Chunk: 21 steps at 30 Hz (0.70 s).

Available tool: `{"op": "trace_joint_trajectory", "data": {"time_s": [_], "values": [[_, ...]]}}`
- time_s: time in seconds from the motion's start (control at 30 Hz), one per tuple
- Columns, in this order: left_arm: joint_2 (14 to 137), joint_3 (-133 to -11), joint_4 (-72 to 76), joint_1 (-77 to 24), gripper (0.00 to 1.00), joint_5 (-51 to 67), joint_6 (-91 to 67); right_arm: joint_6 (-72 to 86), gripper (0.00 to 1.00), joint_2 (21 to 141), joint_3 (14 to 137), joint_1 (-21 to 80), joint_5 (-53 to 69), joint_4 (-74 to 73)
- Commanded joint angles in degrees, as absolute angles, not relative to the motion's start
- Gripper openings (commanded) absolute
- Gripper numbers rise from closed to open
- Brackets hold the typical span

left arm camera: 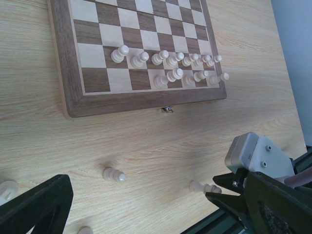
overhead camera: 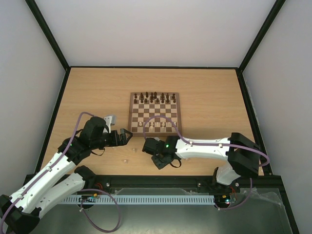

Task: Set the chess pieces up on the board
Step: Pick up the chess piece at the center of the board.

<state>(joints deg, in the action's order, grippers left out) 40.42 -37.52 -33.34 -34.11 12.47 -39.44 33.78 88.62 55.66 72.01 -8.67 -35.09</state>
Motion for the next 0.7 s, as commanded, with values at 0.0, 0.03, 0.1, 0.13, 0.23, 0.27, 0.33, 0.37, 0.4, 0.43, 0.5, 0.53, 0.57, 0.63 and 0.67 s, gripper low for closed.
{"op": "trace_joint_trajectory", "data": {"time_s": [0.0, 0.03, 0.1, 0.13, 0.23, 0.27, 0.33, 0.37, 0.4, 0.43, 0.5, 0.53, 0.57, 0.63, 0.67], "values": [[39.88, -37.03, -34.08, -34.36, 0.99, 13.28, -39.36, 34.43, 0.26, 89.04, 55.98, 72.99, -9.18, -38.93], [39.82, -37.04, -34.08, -34.38, 0.99, 13.27, -39.44, 34.45, 0.26, 89.11, 55.97, 73.1, -9.15, -38.96], [39.59, -37.01, -34.17, -34.43, 0.99, 13.27, -39.49, 34.54, 0.26, 89.22, 55.94, 73.21, -9.14, -38.95], [39.47, -36.97, -34.14, -34.37, 0.99, 13.27, -39.52, 34.6, 0.26, 89.29, 55.86, 73.29, -9.14, -39.01], [39.49, -36.99, -34.1, -34.45, 0.99, 13.17, -39.47, 34.63, 0.26, 89.31, 55.82, 73.38, -9.28, -38.98], [39.62, -36.93, -34.08, -34.46, 0.99, 13.18, -39.46, 34.61, 0.24, 89.27, 55.82, 73.39, -9.23, -38.98], [39.79, -37.01, -34.09, -34.46, 0.99, 13.17, -39.47, 34.47, 0.18, 89.42, 55.94, 73.39, -9.29, -39.05], [39.79, -37.01, -33.99, -34.48, 0.99, 13.14, -39.47, 34.41, 0.16, 89.39, 56.07, 73.38, -9.46, -39.13], [39.71, -37.0, -33.97, -34.5, 0.99, 13.12, -39.5, 34.39, 0.15, 89.43, 56.19, 73.39, -9.68, -39.13], [39.71, -36.94, -33.91, -34.5, 0.99, 13.18, -39.53, 34.29, 0.14, 89.48, 56.35, 73.37, -9.78, -39.23], [39.72, -36.75, -33.73, -34.5, 0.99, 13.27, -39.54, 34.14, 0.13, 89.4, 57.27, 73.39, -10.85, -39.93], [39.64, -36.62, -33.56, -34.46, 0.99, 13.27, -39.59, 33.97, 0.12, 89.38, 57.92, 73.34, -11.59, -40.43], [39.64, -36.53, -33.34, -34.45, 0.99, 13.41, -39.76, 33.85, 0.12, 89.27, 59.01, 73.3, -12.13, -40.92], [39.42, -36.1, -32.7, -34.45, 0.99, 13.88, -40.1, 33.21, 0.12, 89.4, 61.01, 72.9, -13.08, -42.37], [39.26, -35.8, -32.15, -34.46, 0.99, 14.17, -40.38, 32.76, 0.12, 89.51, 62.31, 72.54, -13.48, -43.23]]}}
